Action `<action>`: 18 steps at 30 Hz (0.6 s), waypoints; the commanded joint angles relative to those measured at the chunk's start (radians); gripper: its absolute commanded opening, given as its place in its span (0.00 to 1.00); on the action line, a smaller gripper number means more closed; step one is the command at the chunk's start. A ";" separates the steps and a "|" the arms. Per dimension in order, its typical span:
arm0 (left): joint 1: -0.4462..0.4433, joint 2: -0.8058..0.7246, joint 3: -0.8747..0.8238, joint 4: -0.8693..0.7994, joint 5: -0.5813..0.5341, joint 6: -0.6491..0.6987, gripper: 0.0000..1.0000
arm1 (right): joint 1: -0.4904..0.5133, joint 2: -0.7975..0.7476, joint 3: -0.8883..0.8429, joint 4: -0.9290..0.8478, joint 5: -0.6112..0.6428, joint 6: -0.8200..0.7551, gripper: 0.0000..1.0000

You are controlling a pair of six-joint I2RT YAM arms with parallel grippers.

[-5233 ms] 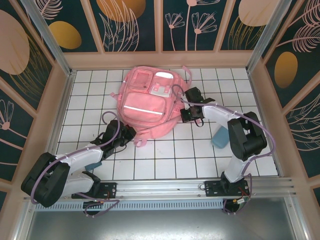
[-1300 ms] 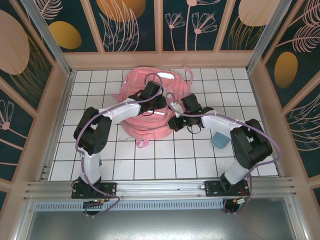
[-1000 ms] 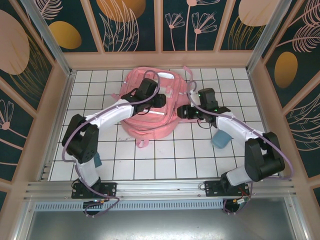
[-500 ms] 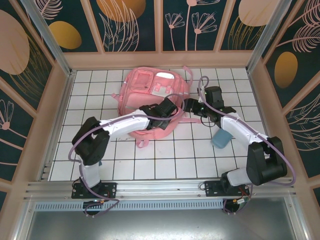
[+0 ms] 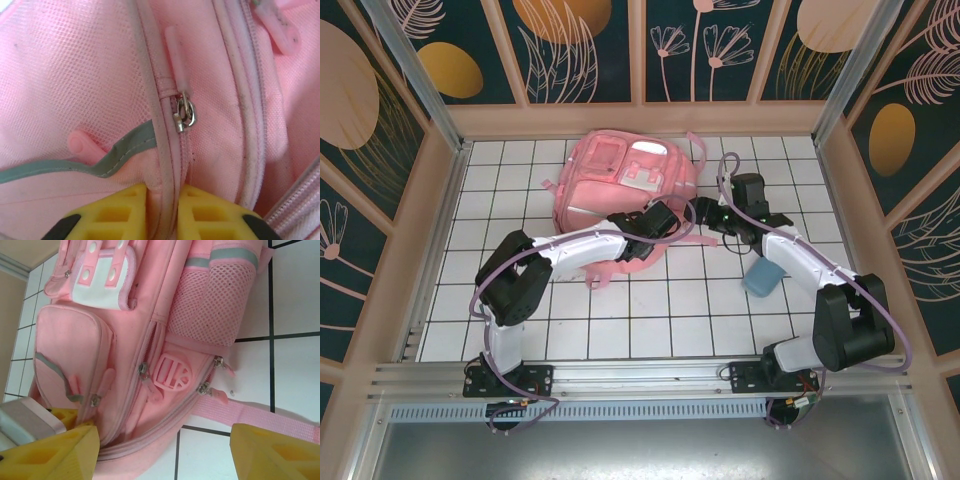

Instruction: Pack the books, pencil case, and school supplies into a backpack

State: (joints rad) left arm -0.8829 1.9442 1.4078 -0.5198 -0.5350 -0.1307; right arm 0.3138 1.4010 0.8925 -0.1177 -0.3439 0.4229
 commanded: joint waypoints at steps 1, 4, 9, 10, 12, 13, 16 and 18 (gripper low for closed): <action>0.014 -0.063 0.030 0.065 -0.058 0.020 0.10 | -0.005 -0.029 -0.019 0.007 -0.021 -0.058 0.65; 0.014 -0.117 0.005 0.111 -0.049 0.030 0.04 | 0.011 -0.017 -0.018 0.049 -0.087 -0.137 0.63; 0.014 -0.198 -0.031 0.176 -0.004 0.040 0.00 | 0.054 0.078 0.052 0.042 -0.151 -0.190 0.58; 0.014 -0.208 -0.028 0.179 -0.003 0.041 0.00 | 0.063 0.095 0.061 0.047 -0.158 -0.180 0.57; 0.013 -0.222 -0.026 0.184 -0.004 0.045 0.00 | 0.072 0.111 0.053 0.082 -0.167 -0.130 0.56; 0.014 -0.225 -0.026 0.189 -0.010 0.046 0.00 | 0.072 0.113 0.034 0.115 -0.180 -0.101 0.56; 0.013 -0.258 -0.028 0.201 -0.002 0.048 0.00 | 0.071 0.121 -0.013 0.214 -0.220 -0.028 0.56; 0.013 -0.273 -0.039 0.220 -0.002 0.046 0.00 | 0.073 0.140 -0.023 0.255 -0.254 -0.017 0.53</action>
State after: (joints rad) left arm -0.8619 1.7714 1.3602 -0.4267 -0.5201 -0.0895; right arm 0.3843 1.5185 0.8925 0.0189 -0.5228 0.3565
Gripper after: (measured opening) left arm 0.095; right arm 0.546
